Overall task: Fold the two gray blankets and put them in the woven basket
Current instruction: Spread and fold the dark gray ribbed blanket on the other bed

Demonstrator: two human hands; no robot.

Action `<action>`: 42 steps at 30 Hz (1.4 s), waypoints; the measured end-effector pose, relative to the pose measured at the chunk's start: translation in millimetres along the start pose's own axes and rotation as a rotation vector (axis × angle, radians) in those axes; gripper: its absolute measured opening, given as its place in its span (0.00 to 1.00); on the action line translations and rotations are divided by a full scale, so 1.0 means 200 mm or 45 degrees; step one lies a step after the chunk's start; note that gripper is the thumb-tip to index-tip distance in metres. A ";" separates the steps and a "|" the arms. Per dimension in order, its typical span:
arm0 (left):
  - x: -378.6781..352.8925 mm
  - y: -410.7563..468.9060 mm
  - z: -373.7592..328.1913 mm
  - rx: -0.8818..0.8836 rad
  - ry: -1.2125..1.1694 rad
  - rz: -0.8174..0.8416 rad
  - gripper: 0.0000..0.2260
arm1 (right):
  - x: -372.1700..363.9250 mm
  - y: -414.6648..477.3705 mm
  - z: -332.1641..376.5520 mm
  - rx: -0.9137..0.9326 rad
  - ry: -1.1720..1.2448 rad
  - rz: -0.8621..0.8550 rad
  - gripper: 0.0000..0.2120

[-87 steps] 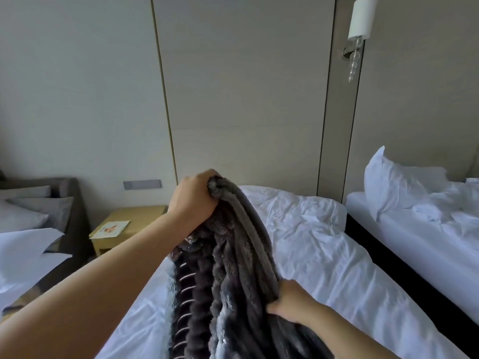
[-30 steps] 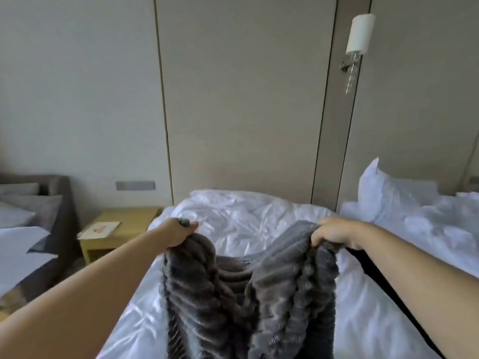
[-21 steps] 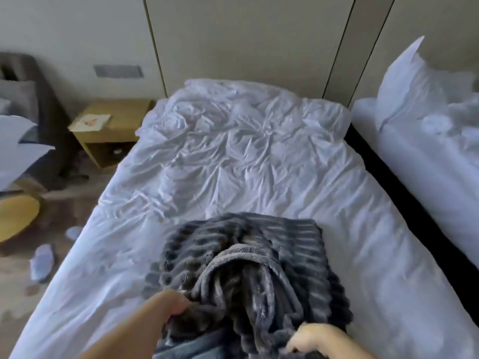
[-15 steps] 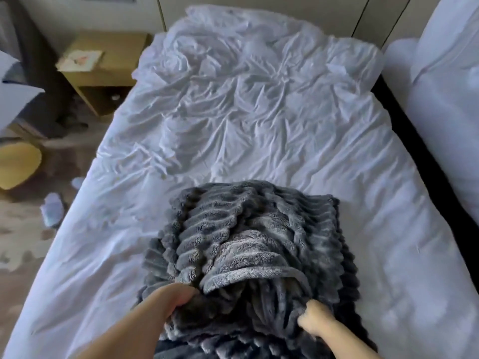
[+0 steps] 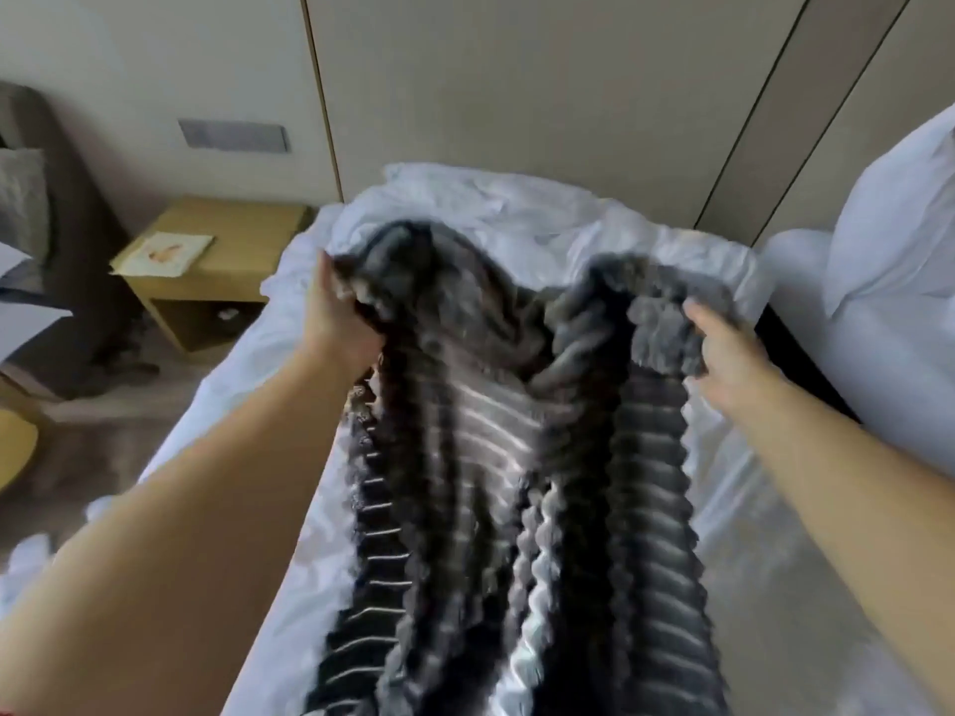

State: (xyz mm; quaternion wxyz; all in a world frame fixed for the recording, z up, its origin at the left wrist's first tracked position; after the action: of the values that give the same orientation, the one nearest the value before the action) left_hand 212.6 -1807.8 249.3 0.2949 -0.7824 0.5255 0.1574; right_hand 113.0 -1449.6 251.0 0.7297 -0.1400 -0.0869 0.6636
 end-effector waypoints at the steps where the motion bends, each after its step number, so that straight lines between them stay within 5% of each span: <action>1: -0.02 0.09 -0.11 -0.085 -0.129 -0.017 0.34 | -0.06 0.08 0.15 0.051 0.228 0.056 0.19; 4: 0.03 0.23 -0.14 -0.084 0.125 -0.199 0.27 | -0.09 0.26 0.24 0.040 0.330 0.113 0.24; 6: 0.10 0.28 0.02 0.026 0.544 -0.235 0.19 | -0.07 0.34 0.08 0.024 0.098 0.126 0.19; 10: 0.46 0.27 0.46 0.193 1.199 -0.478 0.06 | 0.07 0.42 -0.46 -0.169 -0.271 0.092 0.26; 13: 0.80 0.15 0.80 0.575 1.852 -0.473 0.08 | 0.24 0.33 -0.89 -0.356 -0.667 0.016 0.26; 16: 1.13 -0.11 1.08 0.883 2.187 -0.439 0.26 | 0.45 0.12 -1.24 -0.531 -1.190 0.037 0.32; 19: 1.33 -0.37 1.28 0.942 2.000 -0.522 0.26 | 0.66 -0.15 -1.50 -0.778 -1.248 -0.057 0.44; 21: 1.33 -0.47 1.34 1.019 2.138 -0.419 0.23 | 0.73 -0.31 -1.65 -0.966 -1.148 -0.045 0.45; 24: 1.23 -0.45 1.35 1.043 2.217 -0.124 0.16 | 0.69 -0.39 -1.70 -1.030 -1.193 0.202 0.29; 25: 1.18 -0.41 1.31 0.981 2.161 -0.085 0.12 | 0.65 -0.35 -1.64 -0.967 -1.256 0.309 0.22; 27: 1.08 -0.28 1.11 0.655 2.103 -0.334 0.11 | 0.56 -0.21 -1.46 -0.634 -1.306 0.308 0.17; 29: 0.95 -0.19 0.84 0.154 1.875 -0.724 0.14 | 0.53 -0.08 -1.18 -0.206 -1.071 -0.021 0.20; 31: 0.82 -0.17 0.67 -0.106 1.545 -0.809 0.24 | 0.51 -0.04 -0.97 -0.038 -0.683 -0.171 0.30; 33: 0.77 -0.20 0.64 -0.026 1.344 -0.762 0.36 | 0.53 -0.06 -0.92 -0.115 -0.542 -0.162 0.43; 35: 0.79 -0.31 0.69 0.202 1.383 -0.777 0.39 | 0.62 -0.14 -0.96 -0.249 -0.664 -0.164 0.45; 39: 0.95 -0.67 0.99 0.506 1.520 -0.629 0.20 | 0.86 -0.41 -1.30 -0.534 -0.800 -0.018 0.19; 42: 1.18 -1.01 1.31 0.764 1.485 -0.666 0.19 | 1.05 -0.69 -1.65 -0.793 -0.823 0.017 0.22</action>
State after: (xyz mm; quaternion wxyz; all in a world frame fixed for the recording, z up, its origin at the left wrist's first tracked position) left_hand 508.2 -1761.2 -25.4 0.1961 -0.7248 0.4132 -0.5153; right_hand 368.0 -1281.1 -29.9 0.5838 -0.1390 -0.5052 0.6202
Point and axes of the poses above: each hand's wrist, its own y-axis towards the middle knuckle, its own x-axis out of the back of the hand, z = x × y, the point moved 5 cm from there along y, towards the middle knuckle, and after that the axes turned 10 degrees about y, right-handed, at the moved point
